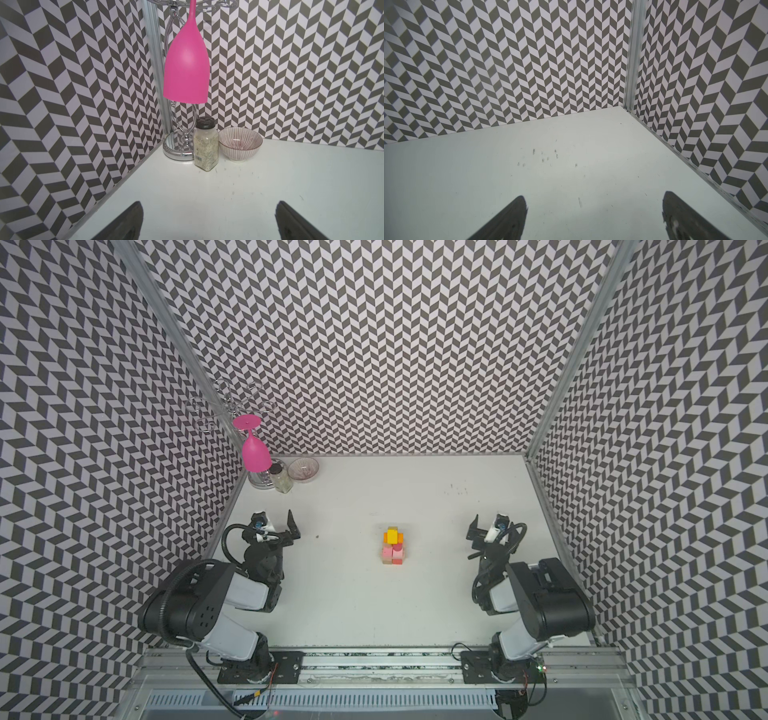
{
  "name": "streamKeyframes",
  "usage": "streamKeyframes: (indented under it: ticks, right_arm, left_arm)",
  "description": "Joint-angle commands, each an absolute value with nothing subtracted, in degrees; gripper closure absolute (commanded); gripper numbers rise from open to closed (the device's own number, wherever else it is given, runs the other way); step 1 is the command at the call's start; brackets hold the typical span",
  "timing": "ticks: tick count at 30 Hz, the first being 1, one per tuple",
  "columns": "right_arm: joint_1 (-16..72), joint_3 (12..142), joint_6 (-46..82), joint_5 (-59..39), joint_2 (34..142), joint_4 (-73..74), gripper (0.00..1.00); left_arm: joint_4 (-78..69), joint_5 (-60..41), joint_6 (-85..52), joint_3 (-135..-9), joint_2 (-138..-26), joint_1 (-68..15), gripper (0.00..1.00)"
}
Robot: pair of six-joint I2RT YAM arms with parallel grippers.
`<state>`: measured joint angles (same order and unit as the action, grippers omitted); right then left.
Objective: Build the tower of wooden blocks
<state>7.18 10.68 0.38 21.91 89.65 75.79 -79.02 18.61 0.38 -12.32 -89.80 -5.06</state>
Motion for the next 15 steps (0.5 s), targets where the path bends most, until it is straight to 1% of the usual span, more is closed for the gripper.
streamKeyframes:
  ticks: [1,3,5,9,12,15]
  right_arm:
    - [6.59,13.19,0.85,19.86,88.16,75.89,0.0]
    - [6.59,13.43,0.59,20.1,89.45,77.01,0.0]
    - [6.72,11.09,-0.04,19.8,90.72,81.87,0.01]
    - [6.72,11.95,0.17,19.86,89.89,78.83,0.0]
    - [6.7,11.28,0.0,19.86,90.64,81.5,0.01]
    - [6.69,11.37,0.0,19.86,90.44,80.9,0.0]
  left_arm:
    - [-73.29,13.91,-1.73,-13.63,-88.84,-3.25,0.0]
    - [-74.68,12.54,-1.78,-13.51,-89.53,-2.57,0.0]
    - [-72.89,11.33,-2.17,-13.96,-89.08,-1.94,0.0]
    - [-73.42,11.16,-2.02,-13.89,-89.3,-1.85,0.0]
    - [-73.42,11.16,-2.02,-13.89,-89.24,-1.85,0.0]
    - [-73.48,11.3,-1.98,-13.71,-89.06,-1.93,0.0]
